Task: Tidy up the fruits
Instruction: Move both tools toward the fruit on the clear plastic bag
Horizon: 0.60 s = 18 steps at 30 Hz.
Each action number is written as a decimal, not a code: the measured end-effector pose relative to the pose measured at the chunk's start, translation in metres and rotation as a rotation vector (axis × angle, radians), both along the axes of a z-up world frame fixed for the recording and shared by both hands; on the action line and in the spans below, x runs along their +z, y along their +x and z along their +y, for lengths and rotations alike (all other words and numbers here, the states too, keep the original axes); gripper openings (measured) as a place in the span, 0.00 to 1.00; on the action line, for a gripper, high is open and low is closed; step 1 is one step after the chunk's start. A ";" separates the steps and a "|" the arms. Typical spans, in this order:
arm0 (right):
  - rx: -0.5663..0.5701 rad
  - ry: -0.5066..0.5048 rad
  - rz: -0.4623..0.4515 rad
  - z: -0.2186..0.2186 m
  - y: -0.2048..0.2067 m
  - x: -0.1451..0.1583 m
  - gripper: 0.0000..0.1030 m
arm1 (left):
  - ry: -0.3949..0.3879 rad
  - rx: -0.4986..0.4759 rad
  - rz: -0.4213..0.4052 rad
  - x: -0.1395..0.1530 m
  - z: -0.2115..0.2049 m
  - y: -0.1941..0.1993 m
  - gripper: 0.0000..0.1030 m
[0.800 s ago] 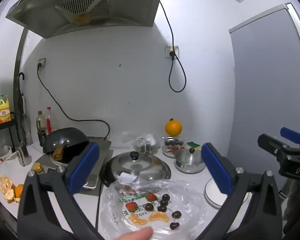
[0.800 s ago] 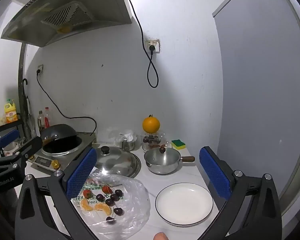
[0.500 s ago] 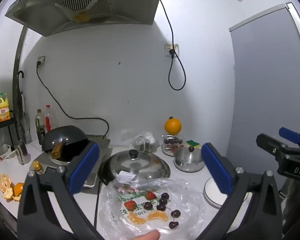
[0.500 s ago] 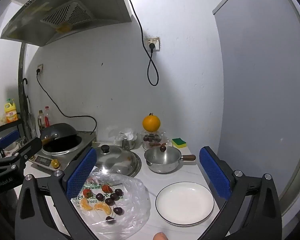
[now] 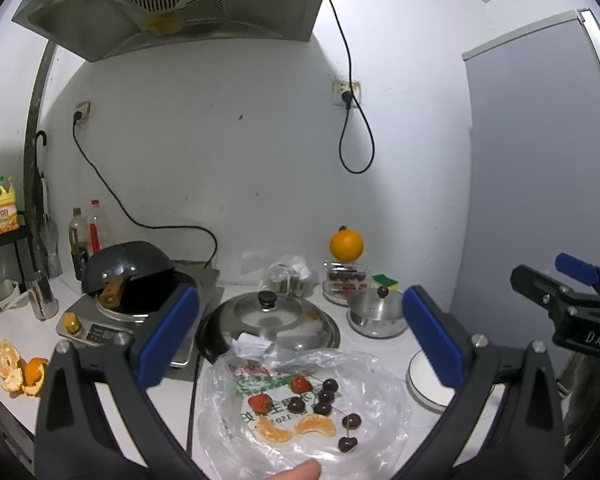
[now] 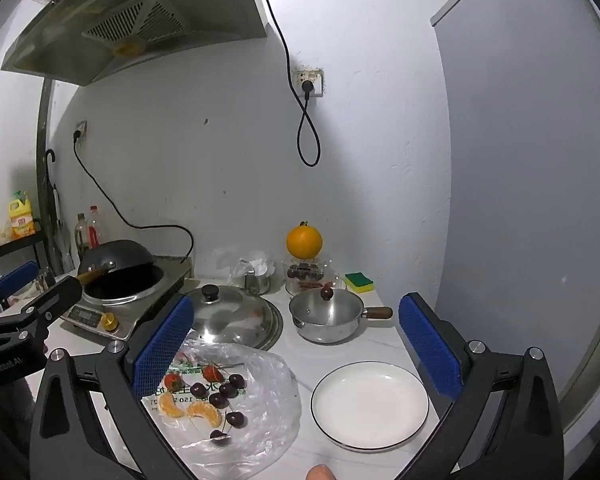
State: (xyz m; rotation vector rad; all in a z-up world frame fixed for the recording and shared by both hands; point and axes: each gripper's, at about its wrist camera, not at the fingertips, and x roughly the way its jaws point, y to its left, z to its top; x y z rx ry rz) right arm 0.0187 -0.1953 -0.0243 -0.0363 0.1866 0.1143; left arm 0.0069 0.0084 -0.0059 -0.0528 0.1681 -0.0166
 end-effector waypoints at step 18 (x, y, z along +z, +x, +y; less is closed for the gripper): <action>-0.002 0.000 0.013 0.003 0.003 -0.001 1.00 | 0.007 0.014 -0.001 -0.007 0.003 0.005 1.00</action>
